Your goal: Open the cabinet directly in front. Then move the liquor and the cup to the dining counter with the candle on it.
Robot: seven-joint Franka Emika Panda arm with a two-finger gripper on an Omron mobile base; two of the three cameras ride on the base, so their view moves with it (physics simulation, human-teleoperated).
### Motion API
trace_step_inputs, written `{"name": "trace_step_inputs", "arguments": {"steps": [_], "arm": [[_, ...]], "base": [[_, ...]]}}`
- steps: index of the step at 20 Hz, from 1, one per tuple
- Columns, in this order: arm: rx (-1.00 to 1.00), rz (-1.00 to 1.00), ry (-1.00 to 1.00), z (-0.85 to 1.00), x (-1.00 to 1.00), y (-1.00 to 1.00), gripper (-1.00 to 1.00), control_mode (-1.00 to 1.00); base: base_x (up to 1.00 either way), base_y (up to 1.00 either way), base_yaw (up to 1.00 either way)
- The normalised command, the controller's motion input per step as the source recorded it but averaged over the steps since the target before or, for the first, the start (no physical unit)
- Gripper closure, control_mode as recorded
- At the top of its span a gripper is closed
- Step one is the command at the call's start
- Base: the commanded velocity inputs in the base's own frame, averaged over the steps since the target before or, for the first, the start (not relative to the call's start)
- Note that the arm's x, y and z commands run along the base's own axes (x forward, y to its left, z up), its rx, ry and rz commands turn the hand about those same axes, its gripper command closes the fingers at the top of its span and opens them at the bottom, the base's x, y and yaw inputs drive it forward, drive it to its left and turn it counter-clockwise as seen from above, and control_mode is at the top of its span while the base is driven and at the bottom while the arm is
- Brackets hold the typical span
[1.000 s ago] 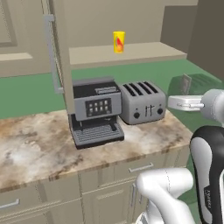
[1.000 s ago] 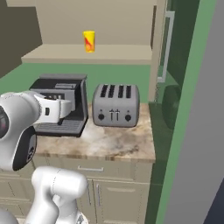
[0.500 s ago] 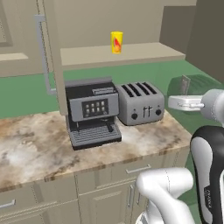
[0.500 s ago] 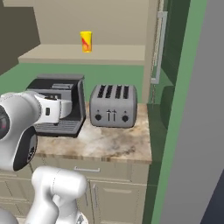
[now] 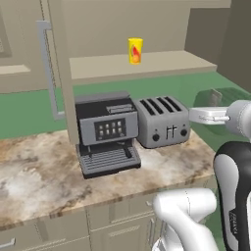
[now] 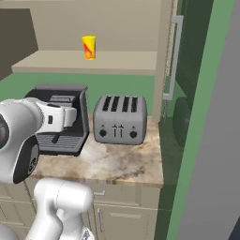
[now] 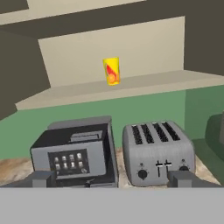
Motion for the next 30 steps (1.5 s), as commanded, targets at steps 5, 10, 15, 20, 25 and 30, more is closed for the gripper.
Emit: {"name": "trace_step_inputs", "arguments": {"steps": [5,10,15,20,25,30], "arm": [[0.0,0.0,0.0,0.0,0.0,0.0,-1.0,1.0],[0.0,0.0,0.0,0.0,0.0,0.0,-1.0,1.0],[0.0,-0.02,0.0,0.11,-0.06,-0.02,-1.0,-1.0],[-0.01,-0.16,0.08,0.66,0.0,0.0,-1.0,-1.0],[-0.03,-0.14,0.15,0.47,0.0,0.0,-1.0,-1.0],[-0.01,-0.09,0.12,0.34,0.0,0.0,-1.0,-1.0]], "base": [[0.36,0.0,0.0],[0.14,0.0,0.0],[0.0,0.0,0.0],[0.0,0.0,0.0],[0.0,0.0,0.0],[0.0,0.0,0.0]]}}
